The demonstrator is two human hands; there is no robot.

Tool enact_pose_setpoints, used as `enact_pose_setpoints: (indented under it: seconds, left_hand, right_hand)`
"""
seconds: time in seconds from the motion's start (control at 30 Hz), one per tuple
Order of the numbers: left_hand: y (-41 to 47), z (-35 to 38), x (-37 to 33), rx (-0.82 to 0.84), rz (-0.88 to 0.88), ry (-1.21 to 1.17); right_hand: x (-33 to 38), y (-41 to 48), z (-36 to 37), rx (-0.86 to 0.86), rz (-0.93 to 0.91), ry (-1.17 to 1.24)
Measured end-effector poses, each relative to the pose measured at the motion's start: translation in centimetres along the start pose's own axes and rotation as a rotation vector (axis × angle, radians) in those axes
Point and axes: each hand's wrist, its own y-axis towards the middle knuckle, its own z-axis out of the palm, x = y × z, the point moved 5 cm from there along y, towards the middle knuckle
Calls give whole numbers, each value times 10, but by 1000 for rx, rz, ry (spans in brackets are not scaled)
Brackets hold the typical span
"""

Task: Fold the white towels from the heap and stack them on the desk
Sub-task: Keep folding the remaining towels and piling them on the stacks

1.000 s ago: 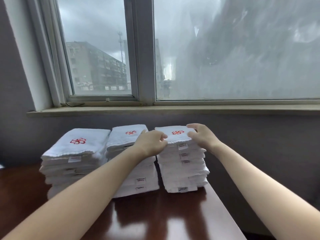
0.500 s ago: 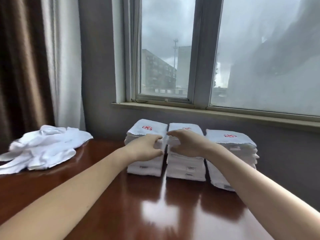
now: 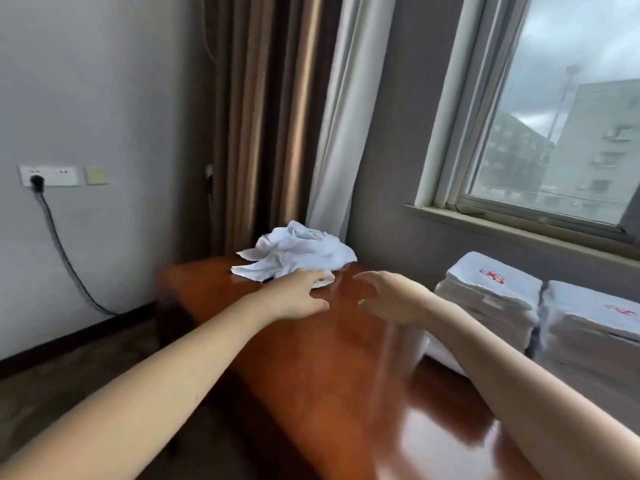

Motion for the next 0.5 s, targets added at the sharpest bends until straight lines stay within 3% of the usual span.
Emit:
enact_pose_setpoints:
  seconds: [0.17, 0.5]
  left_hand:
    - [14, -7, 66, -1, -109, 23]
    - [116, 23, 153, 13, -86, 20]
  right_hand:
    - [16, 65, 33, 43, 3, 32]
    - [-9, 194, 103, -8, 123, 169]
